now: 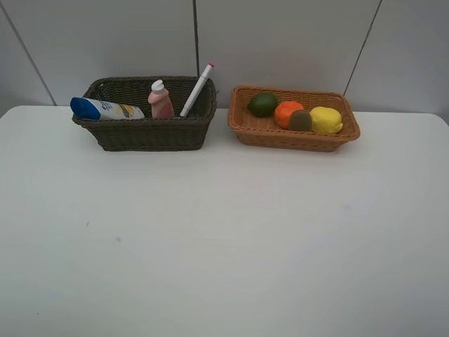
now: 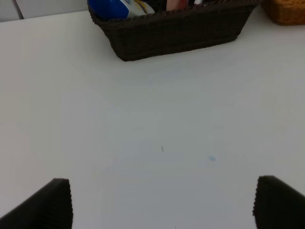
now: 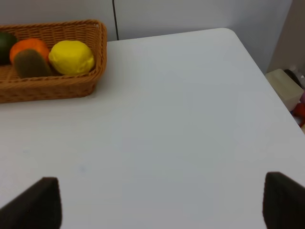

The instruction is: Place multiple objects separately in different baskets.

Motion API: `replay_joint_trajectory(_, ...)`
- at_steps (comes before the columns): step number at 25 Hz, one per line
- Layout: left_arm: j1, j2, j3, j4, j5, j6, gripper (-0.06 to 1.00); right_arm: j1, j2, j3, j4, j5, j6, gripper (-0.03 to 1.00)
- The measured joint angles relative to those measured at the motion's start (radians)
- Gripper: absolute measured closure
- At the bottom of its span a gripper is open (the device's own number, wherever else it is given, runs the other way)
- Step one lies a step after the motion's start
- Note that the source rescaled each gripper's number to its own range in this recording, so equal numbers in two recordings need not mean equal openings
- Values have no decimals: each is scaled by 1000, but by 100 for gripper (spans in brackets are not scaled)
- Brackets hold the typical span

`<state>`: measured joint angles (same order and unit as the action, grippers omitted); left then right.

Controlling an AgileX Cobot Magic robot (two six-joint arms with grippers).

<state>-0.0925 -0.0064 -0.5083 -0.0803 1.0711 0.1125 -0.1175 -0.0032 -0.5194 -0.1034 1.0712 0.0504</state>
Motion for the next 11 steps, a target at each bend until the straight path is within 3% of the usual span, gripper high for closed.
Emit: replay_joint_trajectory(11,0,0,0,0,0,0,-6,0,0,0,0,0,0,-3)
